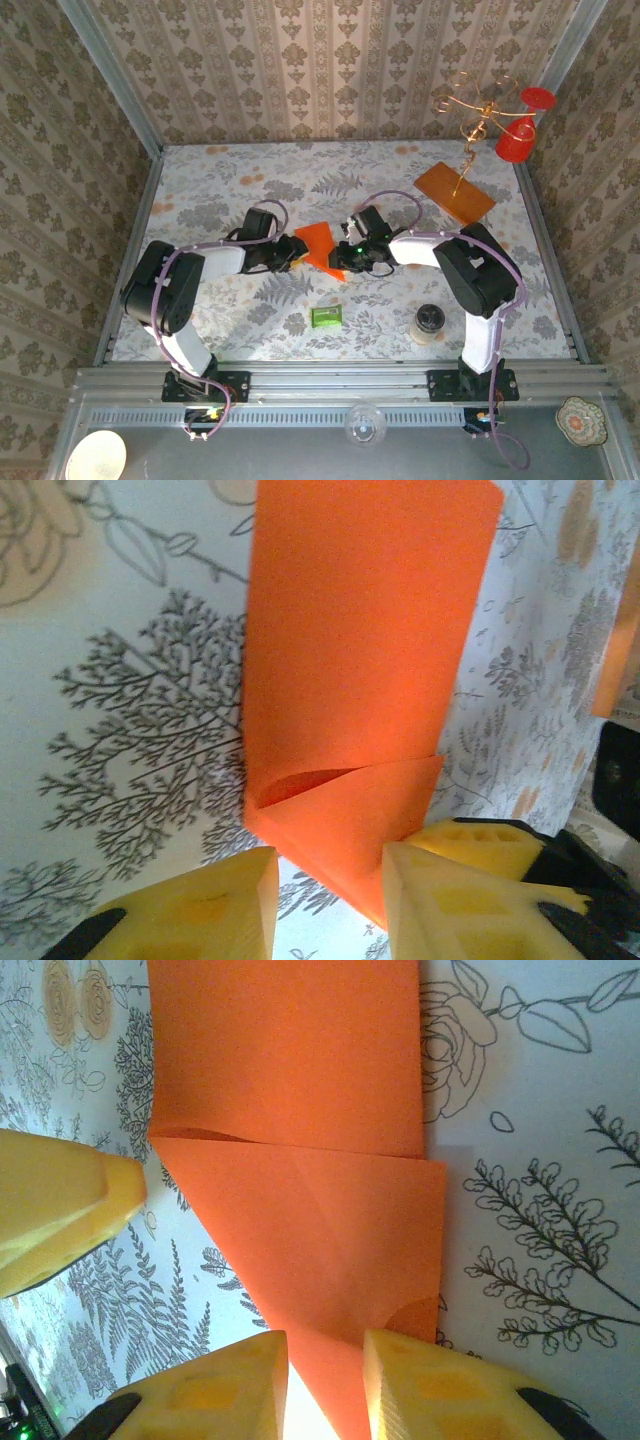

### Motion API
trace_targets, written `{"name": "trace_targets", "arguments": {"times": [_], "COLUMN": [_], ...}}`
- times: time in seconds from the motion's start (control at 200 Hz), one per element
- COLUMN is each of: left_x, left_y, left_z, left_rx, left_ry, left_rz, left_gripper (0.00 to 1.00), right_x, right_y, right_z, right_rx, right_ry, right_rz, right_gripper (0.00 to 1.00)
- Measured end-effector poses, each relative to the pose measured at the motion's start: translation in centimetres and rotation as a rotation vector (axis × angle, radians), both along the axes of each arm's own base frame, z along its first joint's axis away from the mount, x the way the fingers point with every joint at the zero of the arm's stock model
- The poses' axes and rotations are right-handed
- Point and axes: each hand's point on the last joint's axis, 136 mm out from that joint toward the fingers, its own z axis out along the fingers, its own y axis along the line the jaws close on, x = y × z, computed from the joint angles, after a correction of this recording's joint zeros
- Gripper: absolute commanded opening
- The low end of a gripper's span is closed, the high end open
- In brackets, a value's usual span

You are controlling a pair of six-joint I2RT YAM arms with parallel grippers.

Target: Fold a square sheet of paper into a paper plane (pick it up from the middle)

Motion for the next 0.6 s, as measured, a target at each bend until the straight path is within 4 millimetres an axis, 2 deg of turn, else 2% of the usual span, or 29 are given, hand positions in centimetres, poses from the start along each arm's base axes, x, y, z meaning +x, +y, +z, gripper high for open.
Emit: {"name": "trace_targets", "arguments": {"times": [0.43, 0.6], "left_x": [0.1, 0.3], "left_y": [0.3, 0.0], "left_z": [-0.7, -1.4], "left_rx": [0.025, 0.019], "left_ry": [0.025, 0.04], "left_rz": [0.018, 0.017], "left_gripper": [0.35, 0.33], "right_x": [0.1, 0.1], "right_y": [-0.1, -0.2], "right_z": [-0.1, -0.1], "right_rx": [-0.001, 0.0], "right_ry": [0.001, 0.002], "right_rz": [-0.004, -0.005], "right_gripper": [0.29, 0.28]}}
